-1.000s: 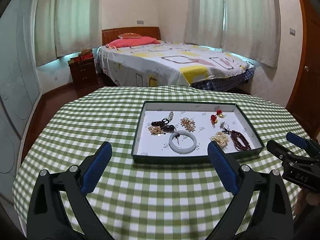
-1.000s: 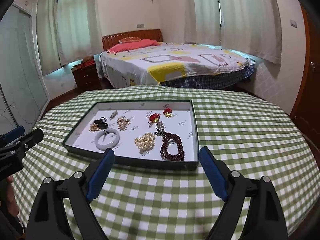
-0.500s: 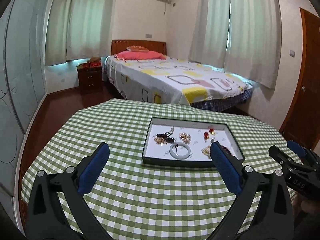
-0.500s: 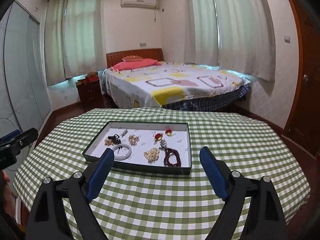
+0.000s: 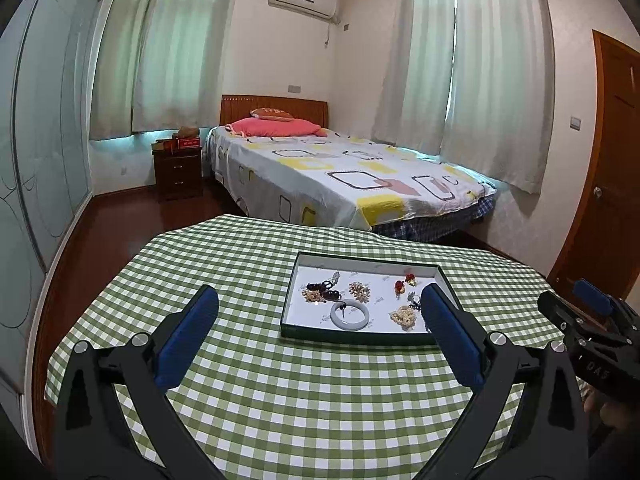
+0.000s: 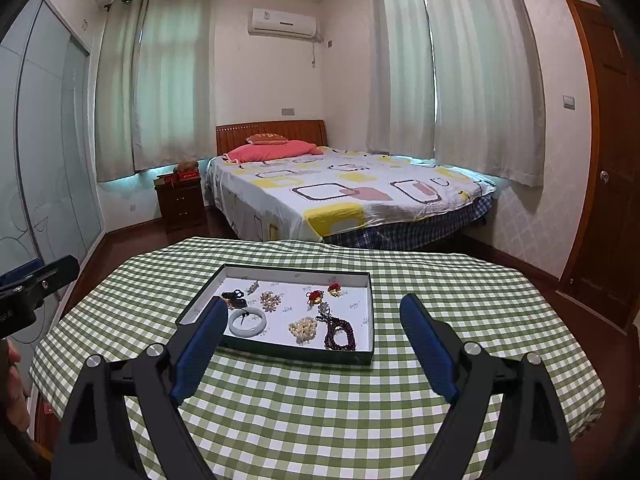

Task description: Organize jewelry

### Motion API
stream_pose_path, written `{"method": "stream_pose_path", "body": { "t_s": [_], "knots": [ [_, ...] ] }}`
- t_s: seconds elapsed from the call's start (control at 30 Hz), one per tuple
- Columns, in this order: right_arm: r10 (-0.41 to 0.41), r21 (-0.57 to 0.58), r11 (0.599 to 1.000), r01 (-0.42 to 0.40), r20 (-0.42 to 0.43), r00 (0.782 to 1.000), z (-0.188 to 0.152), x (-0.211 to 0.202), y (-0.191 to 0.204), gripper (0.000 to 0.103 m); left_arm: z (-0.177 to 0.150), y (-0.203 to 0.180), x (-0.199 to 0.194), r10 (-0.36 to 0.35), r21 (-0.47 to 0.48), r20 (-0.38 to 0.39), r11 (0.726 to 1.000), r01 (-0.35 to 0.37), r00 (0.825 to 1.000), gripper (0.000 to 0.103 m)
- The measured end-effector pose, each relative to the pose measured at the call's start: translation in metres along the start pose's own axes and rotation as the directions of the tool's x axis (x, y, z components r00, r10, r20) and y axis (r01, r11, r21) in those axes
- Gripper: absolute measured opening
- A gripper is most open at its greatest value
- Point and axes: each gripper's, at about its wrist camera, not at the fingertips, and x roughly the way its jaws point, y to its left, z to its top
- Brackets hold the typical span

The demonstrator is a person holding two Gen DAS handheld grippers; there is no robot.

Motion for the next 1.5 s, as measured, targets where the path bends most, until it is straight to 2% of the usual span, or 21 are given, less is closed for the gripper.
{"method": "stream_pose_path", "body": {
  "t_s": [1.5],
  "knots": [
    [0.001, -0.004, 1.000, -0.001, 0.010, 1.000, 0.0004, -0.0058, 0.0019, 0.085, -0.0020, -0.0024, -0.0050, -0.011, -0.004, 0.004, 1.000, 0.011, 1.000, 0.099]
  ]
}}
